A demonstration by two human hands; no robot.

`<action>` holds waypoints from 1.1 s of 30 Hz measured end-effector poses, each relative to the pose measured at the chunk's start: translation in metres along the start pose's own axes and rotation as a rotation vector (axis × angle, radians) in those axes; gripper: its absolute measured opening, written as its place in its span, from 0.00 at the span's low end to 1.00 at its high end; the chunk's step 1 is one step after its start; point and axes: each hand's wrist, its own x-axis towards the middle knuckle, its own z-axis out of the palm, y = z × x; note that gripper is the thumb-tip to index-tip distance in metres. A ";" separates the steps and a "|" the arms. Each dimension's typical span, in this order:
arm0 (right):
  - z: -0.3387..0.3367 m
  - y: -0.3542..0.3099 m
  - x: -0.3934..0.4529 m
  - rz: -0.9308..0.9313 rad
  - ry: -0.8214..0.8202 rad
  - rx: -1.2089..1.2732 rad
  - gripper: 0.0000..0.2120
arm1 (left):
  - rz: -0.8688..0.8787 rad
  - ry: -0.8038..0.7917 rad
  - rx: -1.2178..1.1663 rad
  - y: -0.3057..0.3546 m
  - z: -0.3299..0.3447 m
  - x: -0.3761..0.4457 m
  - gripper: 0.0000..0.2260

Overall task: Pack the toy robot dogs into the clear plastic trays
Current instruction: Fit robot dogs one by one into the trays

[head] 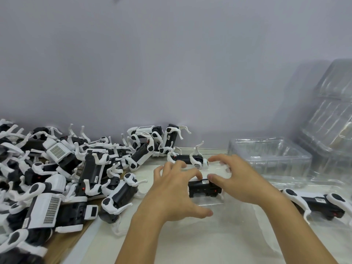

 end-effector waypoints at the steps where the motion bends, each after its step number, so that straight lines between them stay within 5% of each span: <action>1: 0.000 -0.001 0.001 -0.020 0.059 0.023 0.17 | 0.018 0.046 0.024 0.000 0.000 0.001 0.34; 8: -0.003 -0.010 0.005 -0.071 0.384 0.348 0.12 | 0.102 0.315 0.126 0.008 -0.003 0.003 0.37; 33: -0.008 -0.018 0.003 -0.119 0.508 0.525 0.10 | 0.073 0.474 0.132 0.005 -0.004 0.004 0.31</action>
